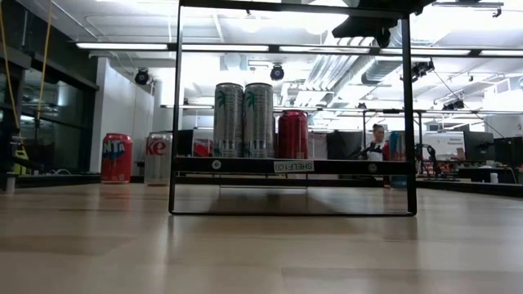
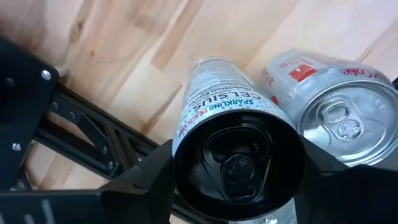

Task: Place canned beverage on shelf
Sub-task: Put the black soda can on the shelf aligned with the other black soda can

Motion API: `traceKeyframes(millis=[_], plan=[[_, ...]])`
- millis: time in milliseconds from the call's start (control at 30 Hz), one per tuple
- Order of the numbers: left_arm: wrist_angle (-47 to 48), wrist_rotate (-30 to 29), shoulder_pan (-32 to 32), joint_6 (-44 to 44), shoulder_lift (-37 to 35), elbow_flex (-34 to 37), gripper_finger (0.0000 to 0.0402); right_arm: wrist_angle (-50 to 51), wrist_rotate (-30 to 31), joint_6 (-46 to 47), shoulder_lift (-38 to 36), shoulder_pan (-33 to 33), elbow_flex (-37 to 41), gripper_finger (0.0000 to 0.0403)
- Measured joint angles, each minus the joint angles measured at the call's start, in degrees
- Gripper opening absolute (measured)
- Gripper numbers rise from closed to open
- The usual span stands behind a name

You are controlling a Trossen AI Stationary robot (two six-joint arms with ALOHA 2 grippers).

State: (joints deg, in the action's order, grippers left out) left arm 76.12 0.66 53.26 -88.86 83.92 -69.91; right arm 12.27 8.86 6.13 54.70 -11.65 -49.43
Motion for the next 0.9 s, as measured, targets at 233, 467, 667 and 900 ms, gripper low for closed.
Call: traceKeyframes(millis=[233,467,667,900], plan=[[2.6,-1.3,-0.5,-0.6,-4.9,-0.1,0.0182,0.0,0.0,-0.1,0.0,0.0,0.0,0.0000],[10.2,-6.7,-7.8,4.7,-12.6,-5.8,0.0182,0.0,0.0,-0.2,0.0,0.0,0.0,0.0000],[12.6,-12.9,-24.4,27.1,-14.5,-15.2,0.0182,-2.2,0.0,1.6,0.0,0.0,0.0,0.0000],[12.5,-10.8,-47.0,60.7,-3.8,-28.6,0.0182,-6.9,0.0,1.5,0.0,0.0,0.0,0.0000]])
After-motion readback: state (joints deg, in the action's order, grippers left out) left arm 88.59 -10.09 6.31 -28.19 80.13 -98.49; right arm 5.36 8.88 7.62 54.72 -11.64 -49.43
